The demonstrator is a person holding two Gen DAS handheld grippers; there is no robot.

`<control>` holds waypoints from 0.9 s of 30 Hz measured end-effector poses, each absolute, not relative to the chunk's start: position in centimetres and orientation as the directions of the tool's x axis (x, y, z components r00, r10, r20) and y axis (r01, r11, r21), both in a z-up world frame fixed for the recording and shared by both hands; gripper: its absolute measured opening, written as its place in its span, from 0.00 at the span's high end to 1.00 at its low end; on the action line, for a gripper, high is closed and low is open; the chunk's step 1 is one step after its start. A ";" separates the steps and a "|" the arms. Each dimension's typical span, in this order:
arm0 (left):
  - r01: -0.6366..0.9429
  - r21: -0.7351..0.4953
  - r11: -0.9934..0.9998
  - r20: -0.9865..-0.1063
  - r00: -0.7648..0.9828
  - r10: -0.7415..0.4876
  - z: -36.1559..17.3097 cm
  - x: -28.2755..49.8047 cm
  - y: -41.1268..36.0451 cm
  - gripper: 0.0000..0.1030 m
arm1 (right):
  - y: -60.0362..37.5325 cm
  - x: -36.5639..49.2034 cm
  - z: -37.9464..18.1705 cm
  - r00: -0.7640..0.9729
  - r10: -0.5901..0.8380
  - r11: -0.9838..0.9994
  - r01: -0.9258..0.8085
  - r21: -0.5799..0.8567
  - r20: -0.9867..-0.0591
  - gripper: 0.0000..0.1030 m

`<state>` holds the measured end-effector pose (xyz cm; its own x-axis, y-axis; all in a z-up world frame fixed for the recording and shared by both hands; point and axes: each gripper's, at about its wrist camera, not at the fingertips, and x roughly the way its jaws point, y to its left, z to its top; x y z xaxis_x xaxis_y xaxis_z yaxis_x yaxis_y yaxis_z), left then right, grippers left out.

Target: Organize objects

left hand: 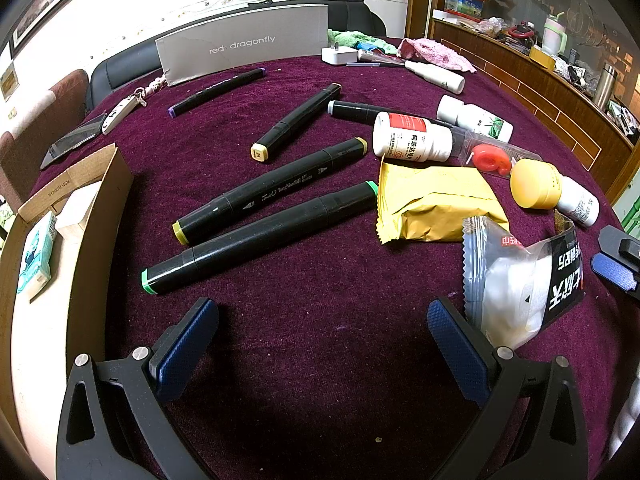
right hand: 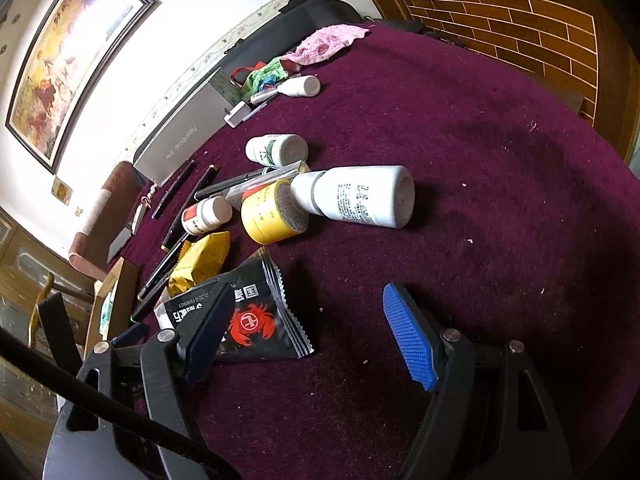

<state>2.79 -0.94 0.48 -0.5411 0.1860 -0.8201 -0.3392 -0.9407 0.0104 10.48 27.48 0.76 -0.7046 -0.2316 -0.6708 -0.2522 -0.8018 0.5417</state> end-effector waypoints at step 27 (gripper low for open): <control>-0.316 -0.171 -0.933 -0.797 -0.513 0.320 4.9 5.3 -6.0 0.02 | 26.9 10.5 0.9 -0.698 -0.185 -0.830 -0.265 0.490 -0.692 0.25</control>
